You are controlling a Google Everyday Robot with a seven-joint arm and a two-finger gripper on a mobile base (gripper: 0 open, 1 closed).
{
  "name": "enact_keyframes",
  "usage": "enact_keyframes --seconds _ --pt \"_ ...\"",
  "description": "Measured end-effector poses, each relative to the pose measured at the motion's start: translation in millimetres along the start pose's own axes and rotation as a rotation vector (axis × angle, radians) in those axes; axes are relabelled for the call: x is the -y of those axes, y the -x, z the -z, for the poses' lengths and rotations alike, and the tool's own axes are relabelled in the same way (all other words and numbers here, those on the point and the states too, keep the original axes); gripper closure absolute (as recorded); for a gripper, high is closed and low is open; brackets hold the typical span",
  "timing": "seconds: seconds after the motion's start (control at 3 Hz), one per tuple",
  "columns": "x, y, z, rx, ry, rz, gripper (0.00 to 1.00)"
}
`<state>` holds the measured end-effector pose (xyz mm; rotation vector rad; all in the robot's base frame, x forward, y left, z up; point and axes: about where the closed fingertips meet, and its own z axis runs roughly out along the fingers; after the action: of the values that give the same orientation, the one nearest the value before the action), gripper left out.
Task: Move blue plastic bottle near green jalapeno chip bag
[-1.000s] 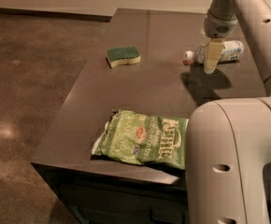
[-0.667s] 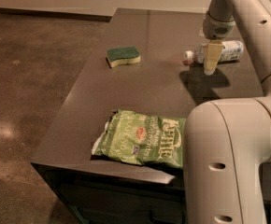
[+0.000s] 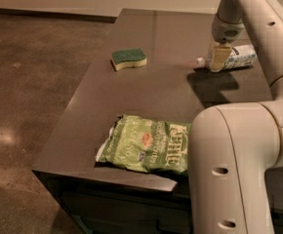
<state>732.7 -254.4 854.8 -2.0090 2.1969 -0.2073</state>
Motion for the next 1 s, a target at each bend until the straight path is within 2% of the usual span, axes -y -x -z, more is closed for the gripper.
enact_keyframes --seconds 0.67,1.0 --pt "0 0 16 0.009 -0.021 0.014 0.87" --pt "-7 6 32 0.035 -0.023 0.038 1.00"
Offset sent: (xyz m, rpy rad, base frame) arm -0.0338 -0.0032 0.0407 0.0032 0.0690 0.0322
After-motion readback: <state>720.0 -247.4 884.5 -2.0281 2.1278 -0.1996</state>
